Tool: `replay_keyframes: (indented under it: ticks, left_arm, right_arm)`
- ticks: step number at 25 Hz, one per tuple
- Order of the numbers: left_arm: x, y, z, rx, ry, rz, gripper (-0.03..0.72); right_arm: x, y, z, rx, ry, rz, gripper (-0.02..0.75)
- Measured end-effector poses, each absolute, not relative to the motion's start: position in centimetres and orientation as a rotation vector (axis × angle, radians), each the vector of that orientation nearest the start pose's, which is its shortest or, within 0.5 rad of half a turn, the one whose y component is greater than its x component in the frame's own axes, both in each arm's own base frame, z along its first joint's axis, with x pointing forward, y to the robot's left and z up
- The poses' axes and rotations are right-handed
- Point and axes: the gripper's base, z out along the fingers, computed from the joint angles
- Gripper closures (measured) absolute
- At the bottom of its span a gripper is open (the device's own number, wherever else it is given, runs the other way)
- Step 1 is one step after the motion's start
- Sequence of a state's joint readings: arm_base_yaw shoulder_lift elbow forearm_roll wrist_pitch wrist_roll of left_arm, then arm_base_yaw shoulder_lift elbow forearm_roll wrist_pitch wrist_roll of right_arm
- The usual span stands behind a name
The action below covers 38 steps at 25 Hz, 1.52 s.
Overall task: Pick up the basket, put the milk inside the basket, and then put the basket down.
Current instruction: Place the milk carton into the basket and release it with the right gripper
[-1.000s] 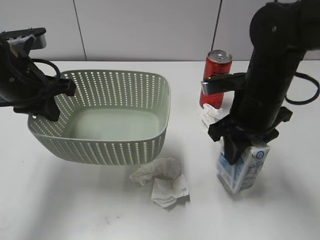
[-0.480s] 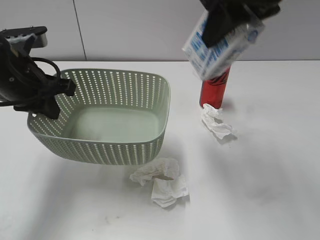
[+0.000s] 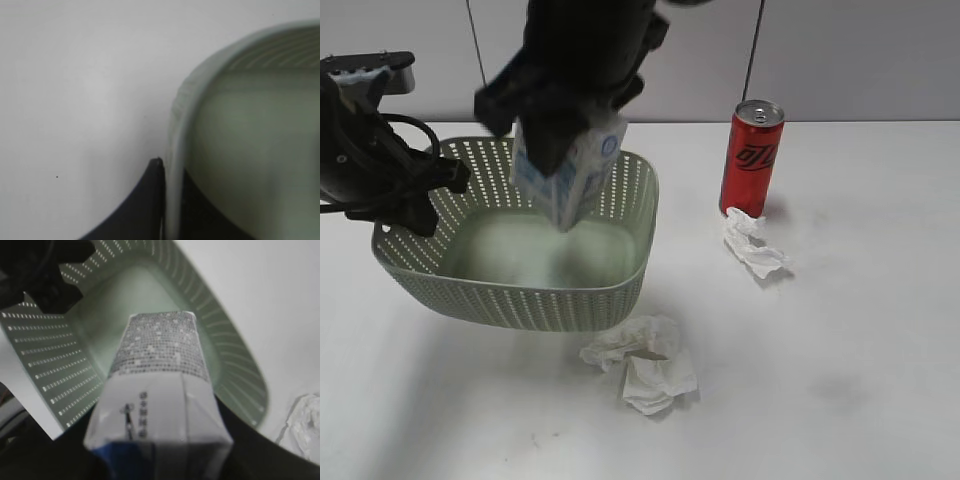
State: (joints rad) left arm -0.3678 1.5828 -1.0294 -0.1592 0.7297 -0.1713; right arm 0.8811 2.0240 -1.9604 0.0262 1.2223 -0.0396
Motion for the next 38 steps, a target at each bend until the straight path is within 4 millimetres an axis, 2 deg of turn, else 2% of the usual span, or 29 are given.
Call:
replay_keyframes:
  ticks: [2, 5, 8, 13, 18, 23, 24, 29, 30, 35, 38]
  left_arm:
    - [28.6, -12.0, 22.8, 0.14, 2.792, -0.312, 0.688]
    - [28.6, -12.0, 22.8, 0.147, 2.787, -0.305, 0.688]
    - [28.6, -11.9, 22.8, 0.161, 2.785, -0.287, 0.688]
    - [28.7, -11.9, 22.7, 0.165, 2.777, -0.284, 0.688]
    - [28.8, -11.9, 22.8, 0.164, 2.773, -0.285, 0.688]
    - [28.8, -11.9, 22.8, 0.164, 2.773, -0.285, 0.688]
    - [28.8, -11.9, 22.8, 0.164, 2.773, -0.285, 0.688]
    - [28.7, -11.8, 22.4, 0.191, 2.793, -0.258, 0.688]
    - [28.7, -11.8, 22.4, 0.197, 2.794, -0.255, 0.688]
    - [28.7, -11.8, 22.4, 0.196, 2.795, -0.256, 0.688]
    - [28.6, -11.8, 22.4, 0.198, 2.803, -0.253, 0.688]
  right_arm:
    - [28.2, 35.4, 27.3, -1.29, 2.558, 0.205, 0.427]
    - [28.7, 36.1, 24.4, -1.32, 2.606, 0.153, 0.427]
    - [29.3, 36.0, 23.4, -1.324, 2.605, 0.069, 0.427]
    - [30.0, 35.6, 24.1, -1.273, 2.567, -0.027, 0.427]
    - [29.5, 36.2, 24.2, -1.31, 2.584, 0.094, 0.427]
    - [29.4, 36.4, 23.8, -1.32, 2.591, 0.108, 0.423]
    - [29.5, 36.4, 23.8, -1.319, 2.59, 0.109, 0.397]
    - [29.5, 36.5, 24.1, -1.319, 2.584, 0.124, 0.148]
    - [29.4, 36.6, 24.2, -1.315, 2.583, 0.139, 0.12]
    - [29.3, 37.1, 26.4, -1.281, 2.545, 0.238, 0.08]
    - [28.9, 36.3, 29.5, -1.241, 2.487, 0.285, 0.08]
